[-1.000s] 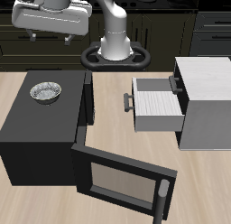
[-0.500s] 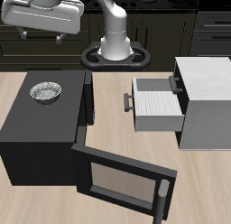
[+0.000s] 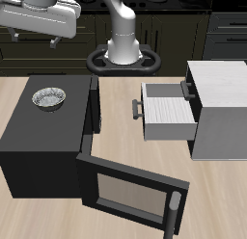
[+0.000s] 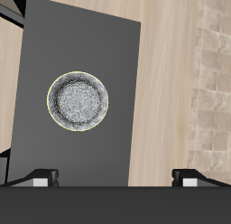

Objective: Close the top drawer of the white cabinet and place the bowl in the middle drawer

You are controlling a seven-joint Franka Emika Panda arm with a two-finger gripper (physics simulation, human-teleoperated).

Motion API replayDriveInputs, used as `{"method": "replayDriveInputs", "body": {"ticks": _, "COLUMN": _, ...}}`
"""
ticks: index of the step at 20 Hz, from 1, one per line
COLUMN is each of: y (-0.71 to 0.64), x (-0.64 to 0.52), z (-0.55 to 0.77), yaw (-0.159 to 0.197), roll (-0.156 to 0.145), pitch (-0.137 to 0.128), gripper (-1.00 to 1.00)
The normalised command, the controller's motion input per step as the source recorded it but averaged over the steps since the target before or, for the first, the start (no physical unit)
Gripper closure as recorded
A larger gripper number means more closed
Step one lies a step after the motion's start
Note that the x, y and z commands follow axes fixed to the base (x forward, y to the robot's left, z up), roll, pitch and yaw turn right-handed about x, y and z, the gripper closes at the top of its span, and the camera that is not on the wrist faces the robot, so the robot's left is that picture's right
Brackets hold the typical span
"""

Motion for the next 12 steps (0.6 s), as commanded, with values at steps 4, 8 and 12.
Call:
{"method": "replayDriveInputs", "body": {"ticks": 4, "y": -0.16, "x": 0.09, "z": 0.06, "yaw": -0.036, "roll": -0.004, "pitch": -0.032, "gripper": -1.0}}
{"method": "replayDriveInputs", "body": {"ticks": 8, "y": -0.2, "x": 0.05, "z": 0.1, "yaw": -0.055, "roll": -0.04, "pitch": -0.088, "gripper": -1.0}}
{"method": "replayDriveInputs", "body": {"ticks": 12, "y": -0.07, "x": 0.08, "z": -0.08, "yaw": -0.023, "roll": -0.024, "pitch": -0.003, "gripper": -1.0}}
